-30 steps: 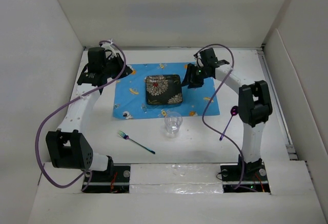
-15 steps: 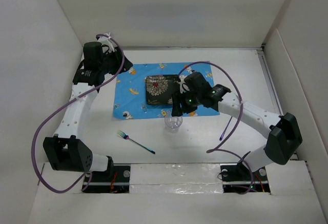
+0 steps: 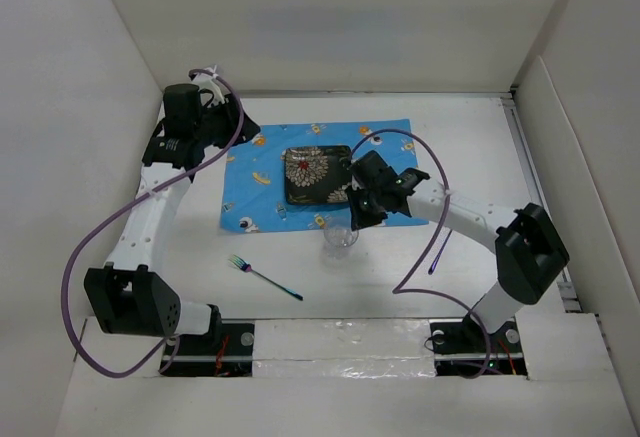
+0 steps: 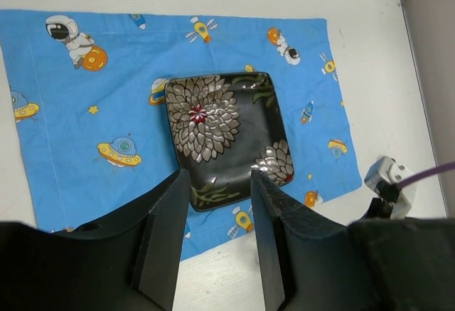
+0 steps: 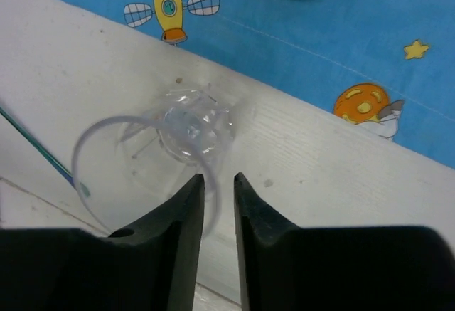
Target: Set the dinner table for one person
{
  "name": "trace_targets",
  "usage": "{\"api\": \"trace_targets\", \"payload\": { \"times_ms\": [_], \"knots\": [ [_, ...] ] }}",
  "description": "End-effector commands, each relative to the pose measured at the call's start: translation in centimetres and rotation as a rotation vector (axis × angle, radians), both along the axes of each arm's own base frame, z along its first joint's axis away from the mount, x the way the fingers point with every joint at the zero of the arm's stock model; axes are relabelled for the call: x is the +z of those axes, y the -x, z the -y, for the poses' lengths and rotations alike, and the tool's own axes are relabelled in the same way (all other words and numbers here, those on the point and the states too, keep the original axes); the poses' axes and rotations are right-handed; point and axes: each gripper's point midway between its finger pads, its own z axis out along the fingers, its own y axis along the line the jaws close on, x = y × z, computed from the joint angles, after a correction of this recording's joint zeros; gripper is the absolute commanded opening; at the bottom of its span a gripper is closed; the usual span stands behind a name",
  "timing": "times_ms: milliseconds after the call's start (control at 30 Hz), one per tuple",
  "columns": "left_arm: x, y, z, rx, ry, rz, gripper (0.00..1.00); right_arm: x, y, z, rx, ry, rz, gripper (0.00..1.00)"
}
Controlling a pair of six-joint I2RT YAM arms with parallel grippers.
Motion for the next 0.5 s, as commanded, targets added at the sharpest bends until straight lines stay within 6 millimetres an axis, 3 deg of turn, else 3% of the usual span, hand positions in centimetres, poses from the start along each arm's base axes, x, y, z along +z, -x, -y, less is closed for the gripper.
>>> {"api": "trace_targets", "payload": {
  "times_ms": [0,33,100,200,300,333,367,400,433,467],
  "knots": [
    [1.5,0.8,0.4,-0.02,0.014,0.056,0.36,-0.4,-0.7,-0.7,-0.029,0.001,0.008,0.11],
    [1.6,1.0,0.4,-0.019,0.016,0.057,0.36,0.0,-0.9,-0.7,-0.035,-0.004,0.015,0.0],
    [1.4,1.0,0.3,-0.017,0.013,0.056,0.36,1.3,-1.2,-0.7,-0.047,-0.022,0.044,0.0],
    [1.2,1.2,0.3,-0.017,0.011,0.051,0.36,6.2,-2.4,-0.2,-0.08,-0.085,0.128,0.0],
    [0.9,1.1,0.5,-0.025,0.019,0.042,0.36,11.1,-5.8,1.6,-0.142,-0.142,0.235,0.0],
    [0.9,1.0,0.6,-0.029,0.022,0.041,0.36,11.8,-7.7,3.4,-0.195,-0.139,0.254,0.0],
    [0.6,1.0,0.6,-0.029,0.024,0.036,0.36,11.6,-9.2,4.1,-0.224,-0.128,0.254,0.0],
    [0.6,1.0,0.7,-0.034,0.028,0.035,0.37,13.1,-11.1,4.7,-0.255,-0.142,0.286,0.0],
    [0.6,0.9,0.8,-0.037,0.029,0.035,0.37,13.3,-12.5,5.6,-0.282,-0.133,0.293,0.0],
    [0.6,0.9,0.8,-0.036,0.031,0.034,0.37,13.4,-14.8,7.7,-0.352,-0.11,0.314,0.0]
  ]
}}
